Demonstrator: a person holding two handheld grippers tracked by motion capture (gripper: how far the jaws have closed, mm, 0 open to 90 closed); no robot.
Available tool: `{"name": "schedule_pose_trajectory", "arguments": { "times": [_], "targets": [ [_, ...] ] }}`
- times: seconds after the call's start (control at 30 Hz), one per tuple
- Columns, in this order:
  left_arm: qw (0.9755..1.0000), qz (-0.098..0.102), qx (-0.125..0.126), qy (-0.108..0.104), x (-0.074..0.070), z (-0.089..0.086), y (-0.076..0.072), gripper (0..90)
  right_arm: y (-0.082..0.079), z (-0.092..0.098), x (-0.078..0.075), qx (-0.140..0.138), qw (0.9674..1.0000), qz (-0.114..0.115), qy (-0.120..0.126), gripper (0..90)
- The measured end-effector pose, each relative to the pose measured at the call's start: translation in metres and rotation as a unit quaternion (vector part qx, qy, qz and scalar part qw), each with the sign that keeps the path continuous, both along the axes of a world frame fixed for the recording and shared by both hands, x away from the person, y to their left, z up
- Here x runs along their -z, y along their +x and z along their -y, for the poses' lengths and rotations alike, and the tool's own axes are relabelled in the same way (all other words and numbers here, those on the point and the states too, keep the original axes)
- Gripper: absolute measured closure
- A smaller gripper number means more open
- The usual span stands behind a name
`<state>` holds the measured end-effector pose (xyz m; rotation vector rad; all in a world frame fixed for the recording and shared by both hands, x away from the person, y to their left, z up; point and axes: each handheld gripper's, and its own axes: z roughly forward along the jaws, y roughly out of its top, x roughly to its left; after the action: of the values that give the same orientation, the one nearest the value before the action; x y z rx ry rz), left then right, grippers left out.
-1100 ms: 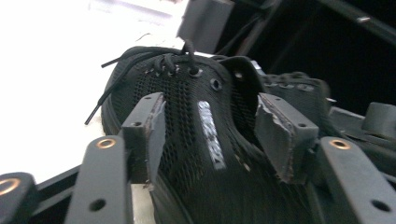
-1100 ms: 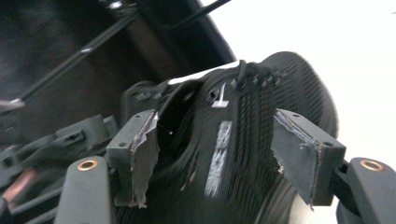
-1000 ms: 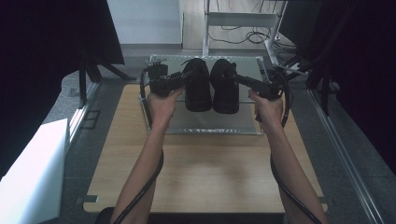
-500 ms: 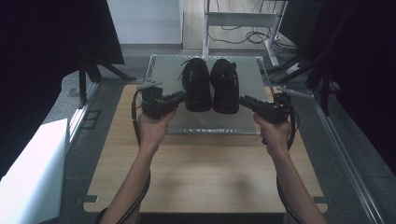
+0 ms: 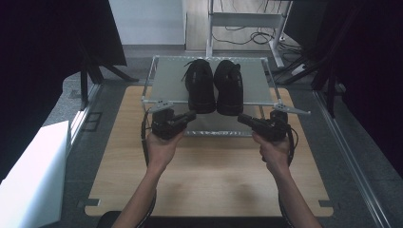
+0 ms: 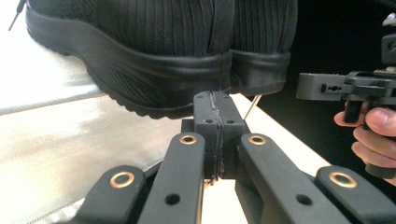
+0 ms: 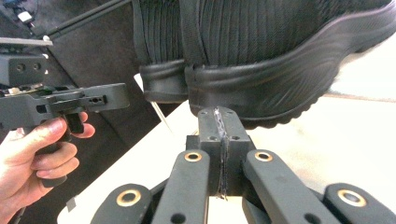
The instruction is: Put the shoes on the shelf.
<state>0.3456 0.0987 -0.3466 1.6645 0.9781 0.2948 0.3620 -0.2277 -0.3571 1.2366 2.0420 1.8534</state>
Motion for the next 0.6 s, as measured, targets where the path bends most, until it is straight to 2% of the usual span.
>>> {"name": "schedule_pose_trajectory", "arguments": {
  "times": [0.17, 0.27, 0.37, 0.6],
  "targets": [
    [0.9997, -0.010, -0.015, 0.014, 0.005, 0.006, 0.008, 89.2, 0.006, -0.008, 0.002, 0.003, 1.0000, -0.004, -0.008, 90.0],
    [0.9998, -0.012, -0.016, 0.008, 0.005, 0.005, 0.012, 89.3, 0.010, -0.009, 0.004, 0.002, 1.0000, -0.006, 0.005, 90.0],
    [0.9996, -0.015, -0.021, 0.012, 0.004, 0.004, 0.016, 89.3, 0.013, -0.012, 0.003, 0.009, 0.9999, -0.004, -0.002, 90.0],
    [0.9992, -0.028, -0.028, 0.007, 0.006, 0.004, 0.031, 89.2, 0.027, -0.016, 0.008, 0.021, 0.9996, -0.013, 0.013, 90.0]
  ]
}}
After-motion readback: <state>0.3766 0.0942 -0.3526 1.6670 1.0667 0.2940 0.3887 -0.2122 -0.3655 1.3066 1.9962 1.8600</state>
